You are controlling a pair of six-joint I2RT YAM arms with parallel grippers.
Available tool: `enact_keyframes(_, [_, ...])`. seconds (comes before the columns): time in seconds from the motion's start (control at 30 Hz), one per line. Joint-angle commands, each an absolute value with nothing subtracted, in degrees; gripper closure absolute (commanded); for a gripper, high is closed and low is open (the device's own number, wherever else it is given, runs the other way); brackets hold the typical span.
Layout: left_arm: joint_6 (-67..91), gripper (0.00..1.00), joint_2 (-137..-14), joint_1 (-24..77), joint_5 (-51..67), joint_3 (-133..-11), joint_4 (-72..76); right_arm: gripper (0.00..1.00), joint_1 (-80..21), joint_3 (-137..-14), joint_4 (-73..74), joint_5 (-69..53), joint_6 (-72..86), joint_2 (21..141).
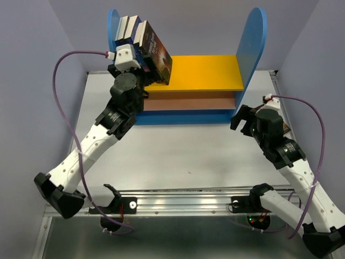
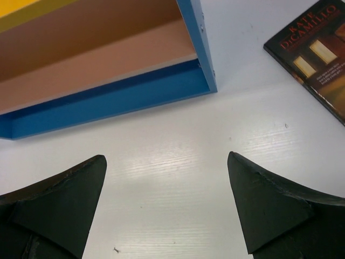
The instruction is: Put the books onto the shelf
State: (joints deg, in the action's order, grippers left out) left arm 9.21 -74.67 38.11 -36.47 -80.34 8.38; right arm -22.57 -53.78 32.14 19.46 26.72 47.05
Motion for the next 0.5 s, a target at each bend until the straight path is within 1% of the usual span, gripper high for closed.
enact_keyframes(0.0, [12.7, 0.01, -66.5, 38.4, -34.7, -78.9, 1.9, 0.00, -22.9, -56.6, 38.6, 21.3, 29.5, 44.4])
enact_keyframes(0.1, [12.8, 0.01, -64.1, 38.5, -33.1, -77.2, -1.9, 0.00, -22.9, -57.0, 42.3, 22.3, 32.5, 43.3])
enact_keyframes(0.27, [13.5, 0.01, -58.2, 38.5, -23.9, -70.1, -1.9, 0.00, -22.9, -56.3, 50.0, 27.2, 37.5, 42.7])
enact_keyframes(0.4, [16.6, 0.01, -52.1, 38.4, -18.6, -62.8, -2.5, 0.00, -22.9, -54.9, 58.2, 35.0, 46.1, 42.5])
enact_keyframes(0.47, [18.1, 0.01, -50.4, 38.4, -18.5, -60.4, -3.2, 0.00, -22.9, -53.7, 58.4, 37.4, 48.8, 42.6])
